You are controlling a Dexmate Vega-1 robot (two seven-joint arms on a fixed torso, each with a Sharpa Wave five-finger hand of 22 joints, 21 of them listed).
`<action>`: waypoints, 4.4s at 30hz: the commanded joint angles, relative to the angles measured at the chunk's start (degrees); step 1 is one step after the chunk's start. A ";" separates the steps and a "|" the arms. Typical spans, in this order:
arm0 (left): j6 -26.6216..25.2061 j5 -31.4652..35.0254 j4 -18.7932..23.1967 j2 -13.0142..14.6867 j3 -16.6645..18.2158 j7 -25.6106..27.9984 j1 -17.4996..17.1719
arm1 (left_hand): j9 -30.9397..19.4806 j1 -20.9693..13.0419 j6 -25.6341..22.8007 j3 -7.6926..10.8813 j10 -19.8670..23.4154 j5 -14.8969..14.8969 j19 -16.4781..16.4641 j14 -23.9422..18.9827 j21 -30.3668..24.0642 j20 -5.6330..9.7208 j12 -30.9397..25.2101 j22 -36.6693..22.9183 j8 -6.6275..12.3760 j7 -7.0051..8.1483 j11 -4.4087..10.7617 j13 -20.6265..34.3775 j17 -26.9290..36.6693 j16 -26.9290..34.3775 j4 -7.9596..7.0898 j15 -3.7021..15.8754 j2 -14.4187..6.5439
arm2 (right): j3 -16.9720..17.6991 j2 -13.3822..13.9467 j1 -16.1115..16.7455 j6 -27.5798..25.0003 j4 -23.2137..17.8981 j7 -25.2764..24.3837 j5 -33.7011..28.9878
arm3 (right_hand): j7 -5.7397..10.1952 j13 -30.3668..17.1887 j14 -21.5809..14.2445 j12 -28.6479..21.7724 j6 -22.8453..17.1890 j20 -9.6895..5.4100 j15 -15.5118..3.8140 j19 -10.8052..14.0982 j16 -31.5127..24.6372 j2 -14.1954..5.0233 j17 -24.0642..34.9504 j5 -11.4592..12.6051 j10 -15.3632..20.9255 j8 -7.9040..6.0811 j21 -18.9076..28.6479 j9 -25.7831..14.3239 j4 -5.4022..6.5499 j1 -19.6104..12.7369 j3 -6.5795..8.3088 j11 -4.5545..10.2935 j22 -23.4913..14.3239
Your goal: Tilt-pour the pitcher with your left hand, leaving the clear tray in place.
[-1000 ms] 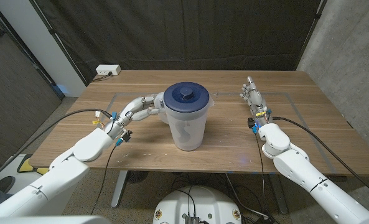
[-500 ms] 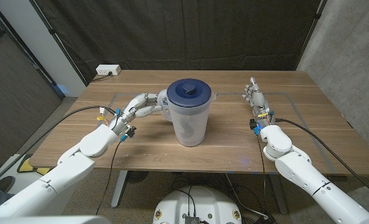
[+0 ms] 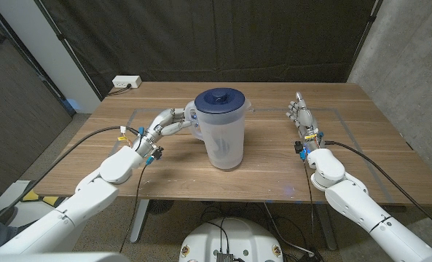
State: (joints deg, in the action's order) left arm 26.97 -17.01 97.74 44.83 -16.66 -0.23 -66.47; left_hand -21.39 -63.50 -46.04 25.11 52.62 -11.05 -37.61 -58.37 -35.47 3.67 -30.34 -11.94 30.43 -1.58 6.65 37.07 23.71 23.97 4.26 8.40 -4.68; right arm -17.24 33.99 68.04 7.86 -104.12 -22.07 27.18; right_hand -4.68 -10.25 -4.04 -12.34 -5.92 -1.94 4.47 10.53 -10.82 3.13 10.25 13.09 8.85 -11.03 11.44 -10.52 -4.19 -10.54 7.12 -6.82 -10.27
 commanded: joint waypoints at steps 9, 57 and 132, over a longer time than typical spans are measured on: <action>-5.71 4.49 6.16 1.55 5.03 9.28 -2.18 | -1.94 -6.65 -0.71 1.11 -0.86 0.16 0.67 -1.23 -1.07 -0.02 -2.21 0.13 1.20 -1.44 -0.01 3.40 1.89 0.03 -0.43 2.01 -5.46 | -0.19 -0.87 -0.46 2.11 2.24 1.22 0.42 | 0.12 -0.33 -0.40 -0.35 -0.20 0.02 0.16 0.84 -0.26 -0.75 0.29 -0.05 0.54 -0.19 0.30 -0.21 0.04 -0.21 -0.26 -0.09 -0.15; -19.73 13.37 21.37 -1.06 27.13 17.01 -17.71 | -4.80 -6.67 -0.86 2.34 -1.59 0.47 1.73 -1.93 -3.68 0.02 -4.94 0.35 1.63 -1.44 0.22 9.95 4.87 -1.05 -1.03 1.83 -4.29 | -2.90 -1.81 -6.86 1.62 6.98 4.83 0.37 | -0.03 -0.38 -0.45 -0.21 -0.17 -0.06 0.18 0.92 -0.07 -1.18 0.29 -0.19 0.51 -0.16 0.21 -0.22 0.07 -0.27 -0.39 -0.05 -0.17; -36.81 18.85 23.34 8.77 30.05 5.98 -3.33 | -5.23 -6.18 -1.83 3.80 -0.48 0.50 3.09 -2.99 -7.45 0.21 -3.71 0.62 0.37 -1.46 0.00 11.99 7.44 -2.41 -1.16 1.82 -3.47 | -3.73 -2.04 -7.64 1.44 6.13 4.25 -0.26 | -0.17 -0.41 -0.61 -0.10 -0.25 -0.09 0.12 0.97 0.04 -1.63 0.28 -0.38 0.65 -0.17 0.09 -0.23 0.00 -0.47 -0.69 -0.03 -0.17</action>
State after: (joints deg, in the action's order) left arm -5.65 -0.83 120.16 50.32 15.43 7.71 -72.74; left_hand -26.55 -65.25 -45.97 27.80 52.08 -10.58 -34.66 -61.01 -42.60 3.37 -34.10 -11.18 31.06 -1.65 6.13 48.88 30.96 21.66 3.64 10.22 -3.72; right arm -21.03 32.79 59.86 8.02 -98.83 -17.55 26.81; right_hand -4.70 -10.53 -4.10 -12.34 -5.92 -2.04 4.40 11.22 -10.81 1.91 10.25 12.65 8.82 -11.03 11.44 -10.52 -4.26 -10.83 6.56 -6.84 -10.26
